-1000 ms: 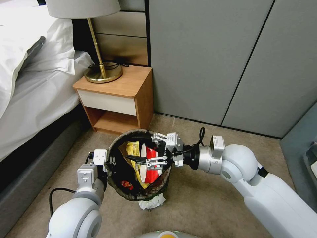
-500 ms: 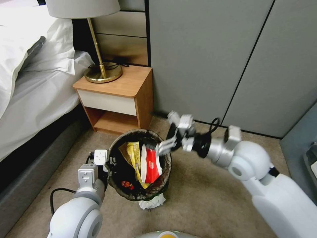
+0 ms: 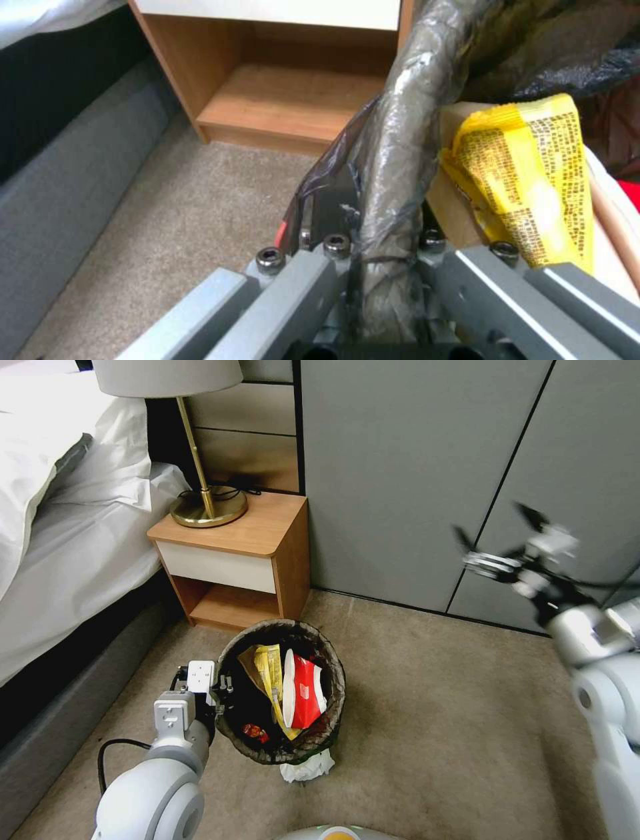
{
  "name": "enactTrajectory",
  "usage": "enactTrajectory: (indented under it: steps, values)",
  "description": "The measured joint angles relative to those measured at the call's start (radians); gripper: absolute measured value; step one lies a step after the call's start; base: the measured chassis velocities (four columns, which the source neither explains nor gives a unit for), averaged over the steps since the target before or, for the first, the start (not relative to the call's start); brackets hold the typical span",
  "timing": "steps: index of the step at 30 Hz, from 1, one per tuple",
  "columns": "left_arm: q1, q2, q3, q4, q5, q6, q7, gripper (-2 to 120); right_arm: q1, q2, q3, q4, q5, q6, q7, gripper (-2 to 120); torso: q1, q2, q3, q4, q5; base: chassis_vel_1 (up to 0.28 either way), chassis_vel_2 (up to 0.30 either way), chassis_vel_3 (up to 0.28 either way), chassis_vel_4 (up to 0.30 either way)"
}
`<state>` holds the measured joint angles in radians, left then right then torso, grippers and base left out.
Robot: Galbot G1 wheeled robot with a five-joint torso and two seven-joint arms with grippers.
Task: Pick up the trash bin, then pick up the garbage from the floor and place it into the trash bin.
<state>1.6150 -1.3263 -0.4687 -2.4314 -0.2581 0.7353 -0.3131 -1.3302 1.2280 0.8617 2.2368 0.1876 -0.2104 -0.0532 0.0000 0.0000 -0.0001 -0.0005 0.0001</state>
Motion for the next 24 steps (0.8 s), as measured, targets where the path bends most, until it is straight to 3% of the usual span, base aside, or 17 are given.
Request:
enactTrajectory:
  steps: [2,6,13,24]
  values:
    - [0.000,0.002,0.000,0.000,0.000,0.000,0.000,0,-0.036,0.044,-0.005,-0.021,-0.042,-0.020,0.187,100,0.000,0.000,0.000,0.0003,0.0001,0.000,0.000,0.000,0.000]
    - [0.000,0.003,0.001,0.000,0.000,0.000,0.000,0,-0.052,0.092,-0.015,-0.068,-0.158,0.039,0.287,100,0.000,0.000,0.000,0.0006,0.0000,0.000,0.000,0.000,0.000]
    - [0.008,0.003,0.003,0.000,0.001,0.000,-0.008,0,-0.119,0.186,-0.105,-0.099,-0.266,0.067,0.334,100,0.000,0.000,0.000,0.0006,0.0000,0.000,0.000,0.000,0.000]
    - [0.005,-0.003,0.005,0.007,0.011,0.000,-0.009,0,-0.155,0.229,-0.136,-0.107,-0.285,0.124,0.315,100,0.000,0.000,0.000,0.0005,-0.0003,0.000,0.000,0.000,0.000]
